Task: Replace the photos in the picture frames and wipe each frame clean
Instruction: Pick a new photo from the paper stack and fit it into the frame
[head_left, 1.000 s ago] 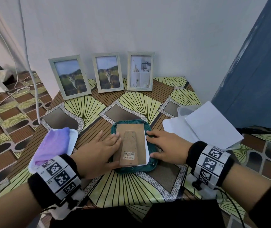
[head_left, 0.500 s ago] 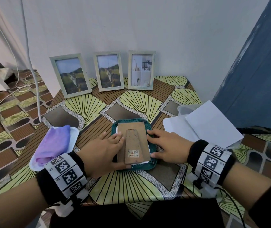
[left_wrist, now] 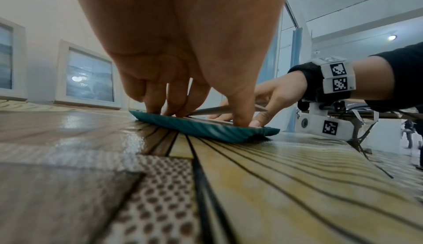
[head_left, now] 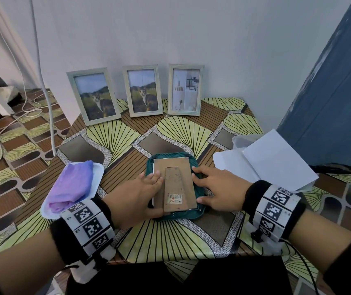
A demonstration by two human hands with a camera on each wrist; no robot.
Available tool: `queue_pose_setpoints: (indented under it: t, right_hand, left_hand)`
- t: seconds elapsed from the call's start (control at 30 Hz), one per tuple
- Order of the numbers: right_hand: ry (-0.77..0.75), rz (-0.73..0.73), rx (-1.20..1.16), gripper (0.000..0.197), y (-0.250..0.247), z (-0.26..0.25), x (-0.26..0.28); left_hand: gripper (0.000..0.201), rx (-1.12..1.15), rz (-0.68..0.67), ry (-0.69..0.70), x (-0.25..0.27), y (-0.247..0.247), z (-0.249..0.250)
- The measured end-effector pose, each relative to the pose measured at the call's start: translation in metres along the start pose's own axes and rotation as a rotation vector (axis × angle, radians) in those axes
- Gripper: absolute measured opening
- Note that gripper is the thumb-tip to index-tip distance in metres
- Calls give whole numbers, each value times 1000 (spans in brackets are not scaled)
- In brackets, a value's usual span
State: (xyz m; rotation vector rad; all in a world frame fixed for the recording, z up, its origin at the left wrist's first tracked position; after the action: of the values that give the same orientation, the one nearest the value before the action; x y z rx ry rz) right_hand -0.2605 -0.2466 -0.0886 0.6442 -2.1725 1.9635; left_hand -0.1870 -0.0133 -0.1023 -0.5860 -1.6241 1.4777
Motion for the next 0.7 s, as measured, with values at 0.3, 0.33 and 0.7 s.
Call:
queue_pose_setpoints:
  t: [0.3,0.33,0.7]
  right_hand:
    - [24,10,-2,61,3,-3,-3]
    - [26,11,-1,61,3,-3,-3]
    - [37,-2,30,61,0,-7,-6]
  left_hand:
    - [102,192,0,-20,10,-12,-12]
    - [101,195,9,-21,11,-13,-12]
    - [87,203,81,22,5,-13,-10]
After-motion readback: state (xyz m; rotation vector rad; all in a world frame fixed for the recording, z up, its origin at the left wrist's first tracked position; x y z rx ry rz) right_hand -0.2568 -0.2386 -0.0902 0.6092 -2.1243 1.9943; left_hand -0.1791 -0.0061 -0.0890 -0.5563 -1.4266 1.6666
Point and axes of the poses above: each hand's wrist, its own x-axis away from the middle knuckle, its own y-axis out of the palm, z = x × y, the point moved 1 cm from there along -x, towards the middle knuckle, and after that the axes turned 4 degrees about -z, right-handed, at the moved point
